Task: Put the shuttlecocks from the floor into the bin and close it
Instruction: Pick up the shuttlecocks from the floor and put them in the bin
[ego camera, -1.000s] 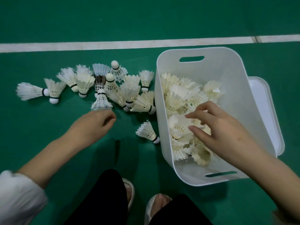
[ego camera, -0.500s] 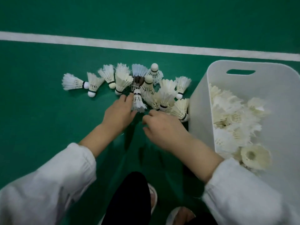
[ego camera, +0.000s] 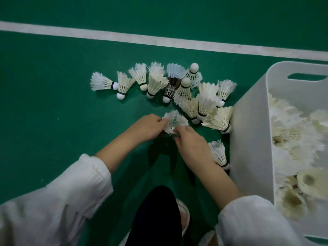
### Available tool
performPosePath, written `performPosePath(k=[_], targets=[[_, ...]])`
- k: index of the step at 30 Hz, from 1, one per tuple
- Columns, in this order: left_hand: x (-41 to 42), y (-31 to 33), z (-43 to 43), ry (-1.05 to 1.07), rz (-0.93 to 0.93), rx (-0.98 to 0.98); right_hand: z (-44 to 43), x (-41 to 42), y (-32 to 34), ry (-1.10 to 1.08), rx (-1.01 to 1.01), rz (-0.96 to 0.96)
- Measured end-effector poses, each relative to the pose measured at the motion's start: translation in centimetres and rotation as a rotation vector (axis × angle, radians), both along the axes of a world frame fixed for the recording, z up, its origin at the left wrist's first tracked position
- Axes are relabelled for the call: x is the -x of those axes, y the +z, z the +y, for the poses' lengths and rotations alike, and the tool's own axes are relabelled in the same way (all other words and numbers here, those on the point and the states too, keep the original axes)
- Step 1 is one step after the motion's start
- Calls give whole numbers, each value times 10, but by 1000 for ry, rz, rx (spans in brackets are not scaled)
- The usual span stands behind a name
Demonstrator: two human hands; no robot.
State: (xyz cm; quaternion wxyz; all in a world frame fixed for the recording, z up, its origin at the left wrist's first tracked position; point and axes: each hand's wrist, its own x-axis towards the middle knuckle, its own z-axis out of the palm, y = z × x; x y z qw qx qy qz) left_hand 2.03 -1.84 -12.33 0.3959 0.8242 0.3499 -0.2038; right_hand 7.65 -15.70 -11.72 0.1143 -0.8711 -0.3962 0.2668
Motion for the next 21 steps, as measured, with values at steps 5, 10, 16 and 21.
performPosePath(k=[5,10,16,21], targets=[[-8,10,23,1,-401,-492,-7,-4,-2,-27,24,-3],[-33,9,52,-275,-301,-620,-8,-7,-1,-37,82,-9],[-33,0,70,-287,-285,-669,-8,-5,-1,-60,106,-9],[3,2,63,-234,-362,-618,-7,-5,1,-70,107,-13]])
